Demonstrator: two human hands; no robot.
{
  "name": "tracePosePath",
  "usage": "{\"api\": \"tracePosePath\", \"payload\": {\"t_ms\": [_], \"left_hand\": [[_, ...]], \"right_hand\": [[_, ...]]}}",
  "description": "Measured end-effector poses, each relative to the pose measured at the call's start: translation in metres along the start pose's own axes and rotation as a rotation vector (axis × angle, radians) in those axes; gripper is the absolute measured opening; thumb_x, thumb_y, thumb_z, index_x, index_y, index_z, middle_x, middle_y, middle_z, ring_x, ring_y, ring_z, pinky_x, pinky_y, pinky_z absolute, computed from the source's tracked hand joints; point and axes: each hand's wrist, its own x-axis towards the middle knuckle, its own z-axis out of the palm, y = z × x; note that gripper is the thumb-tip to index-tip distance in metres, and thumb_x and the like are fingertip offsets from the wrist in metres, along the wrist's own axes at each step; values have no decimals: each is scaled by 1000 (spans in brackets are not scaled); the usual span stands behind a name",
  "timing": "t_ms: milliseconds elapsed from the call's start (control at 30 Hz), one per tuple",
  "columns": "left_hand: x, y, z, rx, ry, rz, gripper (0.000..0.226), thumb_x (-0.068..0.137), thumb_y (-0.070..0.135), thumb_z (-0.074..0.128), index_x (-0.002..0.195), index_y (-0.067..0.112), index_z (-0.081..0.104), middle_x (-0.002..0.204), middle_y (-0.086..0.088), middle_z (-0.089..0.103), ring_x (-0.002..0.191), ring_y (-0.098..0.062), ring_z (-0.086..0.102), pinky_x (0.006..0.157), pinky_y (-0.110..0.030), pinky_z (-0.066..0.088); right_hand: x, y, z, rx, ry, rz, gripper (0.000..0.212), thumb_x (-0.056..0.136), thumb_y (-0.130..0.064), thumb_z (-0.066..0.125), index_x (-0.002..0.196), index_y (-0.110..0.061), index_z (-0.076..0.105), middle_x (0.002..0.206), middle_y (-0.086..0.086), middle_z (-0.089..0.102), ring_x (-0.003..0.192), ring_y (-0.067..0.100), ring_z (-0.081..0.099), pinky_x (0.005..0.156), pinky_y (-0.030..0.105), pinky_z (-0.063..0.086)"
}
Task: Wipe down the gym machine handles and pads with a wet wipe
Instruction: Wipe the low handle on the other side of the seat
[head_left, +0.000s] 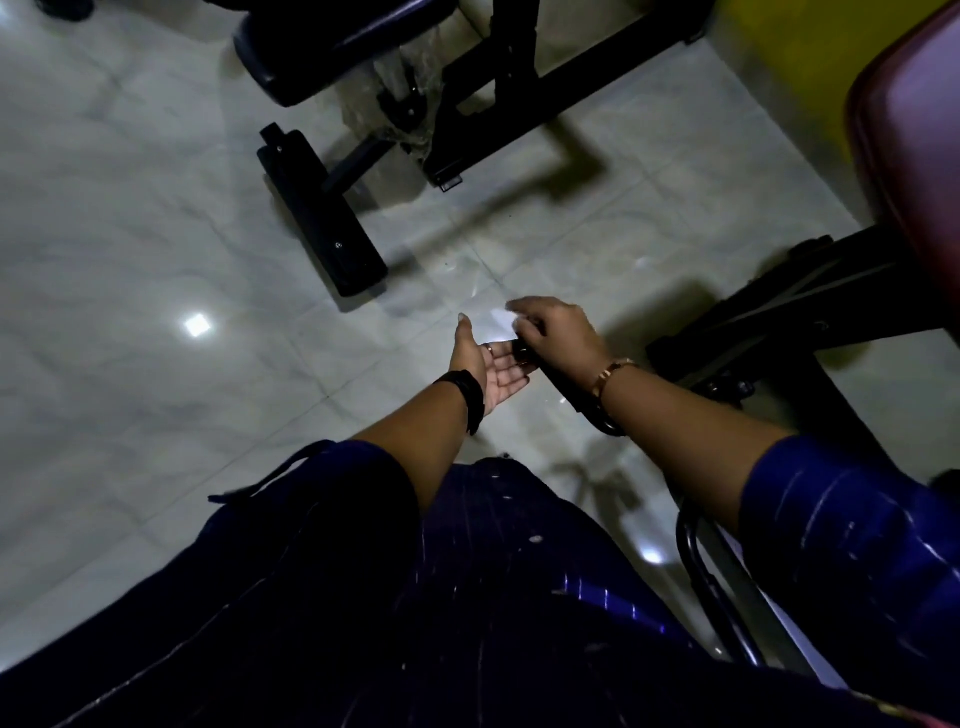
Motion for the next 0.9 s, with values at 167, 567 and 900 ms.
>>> {"api": "tracePosePath", "payload": {"t_ms": [167, 567, 900], "left_hand": [[-2, 1, 3, 13, 3, 11, 94, 95, 71, 12, 132, -6, 51, 117, -19, 65, 113, -31, 60, 104, -40, 41], [2, 3, 0, 103, -21, 14, 94, 94, 72, 8, 126, -2, 57, 121, -18, 64, 115, -31, 61, 105, -40, 41], [-1, 7, 1, 62, -11, -2, 84, 93, 73, 12, 104, 4, 59, 99, -12, 66, 91, -26, 65, 91, -38, 48]], "right_hand": [[-19, 8, 4, -311, -38, -276, 39, 91, -6, 54, 130, -8, 59, 141, 9, 52, 133, 27, 45, 105, 37, 41], [1, -13, 4, -254, -53, 77, 33, 98, -17, 43, 127, -6, 54, 121, 19, 59, 106, 37, 58, 82, 37, 46], [9, -27, 5, -636, -243, -161, 31, 95, -18, 46, 122, -7, 57, 126, 11, 53, 124, 31, 45, 91, 39, 43]]}}
